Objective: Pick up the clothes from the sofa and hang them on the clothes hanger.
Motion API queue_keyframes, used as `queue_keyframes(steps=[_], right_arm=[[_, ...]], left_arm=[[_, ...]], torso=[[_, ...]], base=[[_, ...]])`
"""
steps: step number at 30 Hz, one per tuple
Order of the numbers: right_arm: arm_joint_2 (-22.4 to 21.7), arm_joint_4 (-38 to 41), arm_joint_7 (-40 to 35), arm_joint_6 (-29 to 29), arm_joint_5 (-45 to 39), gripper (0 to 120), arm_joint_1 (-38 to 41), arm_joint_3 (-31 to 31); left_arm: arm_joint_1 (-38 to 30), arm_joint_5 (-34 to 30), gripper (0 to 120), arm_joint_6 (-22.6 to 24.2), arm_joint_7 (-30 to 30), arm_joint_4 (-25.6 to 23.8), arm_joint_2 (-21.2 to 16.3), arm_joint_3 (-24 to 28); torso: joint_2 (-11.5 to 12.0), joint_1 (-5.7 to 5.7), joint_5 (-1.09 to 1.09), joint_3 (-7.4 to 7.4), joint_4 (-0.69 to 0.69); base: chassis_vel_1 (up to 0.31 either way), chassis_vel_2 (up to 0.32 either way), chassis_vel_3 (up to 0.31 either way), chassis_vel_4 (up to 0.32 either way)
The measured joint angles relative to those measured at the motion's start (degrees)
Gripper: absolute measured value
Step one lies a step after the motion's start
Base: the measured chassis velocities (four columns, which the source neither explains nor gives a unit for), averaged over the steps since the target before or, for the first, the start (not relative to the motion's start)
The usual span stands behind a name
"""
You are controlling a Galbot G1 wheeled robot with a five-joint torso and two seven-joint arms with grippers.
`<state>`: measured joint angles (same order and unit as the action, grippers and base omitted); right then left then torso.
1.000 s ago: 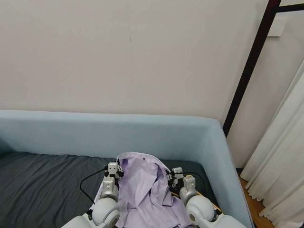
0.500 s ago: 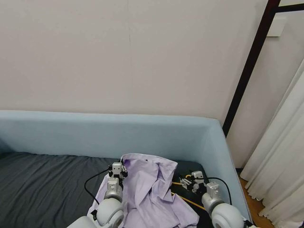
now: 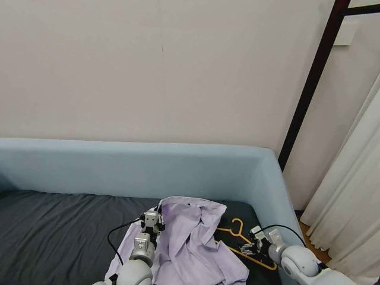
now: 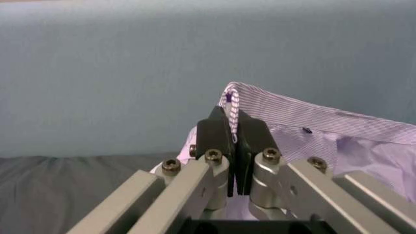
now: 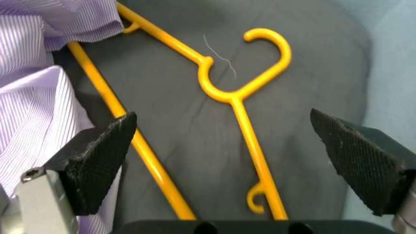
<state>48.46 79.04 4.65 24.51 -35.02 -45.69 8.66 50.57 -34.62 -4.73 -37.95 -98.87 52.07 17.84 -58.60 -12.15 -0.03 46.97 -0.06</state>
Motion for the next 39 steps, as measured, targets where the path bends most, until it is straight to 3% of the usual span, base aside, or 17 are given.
queue_keyframes(steps=[10,17,22,39], right_arm=[[3.66,-13.36,10.92,-2.41,-0.16,100,7.83,4.57],[6.97,-26.54,18.4,-6.64,6.1,99,11.65,5.64],[7.81,-30.65,19.94,-8.57,8.14,94,13.38,6.83],[9.8,-34.53,22.28,-9.52,9.81,31,15.35,7.03]], left_arm=[[2.82,0.14,0,-1.14,0.84,-1.89,-0.69,-1.42],[3.21,0.51,0,-1.46,1.08,-2.84,-1.05,-2.09],[3.16,0.99,0,-1.76,1.3,-2.72,-0.41,-2.83],[3.86,1.31,0,-2.04,1.4,-3.2,-0.33,-2.92]], torso=[[0.0,0.0,-0.02,0.0,-0.01],[0.0,0.0,-0.01,0.0,-0.01],[0.0,0.0,-0.02,-0.01,-0.03],[-0.01,0.0,-0.02,-0.01,0.0]], base=[[0.0,0.0,0.0,0.0],[0.0,0.0,0.0,0.0],[0.0,0.0,0.0,0.0],[0.0,0.0,0.0,0.0]])
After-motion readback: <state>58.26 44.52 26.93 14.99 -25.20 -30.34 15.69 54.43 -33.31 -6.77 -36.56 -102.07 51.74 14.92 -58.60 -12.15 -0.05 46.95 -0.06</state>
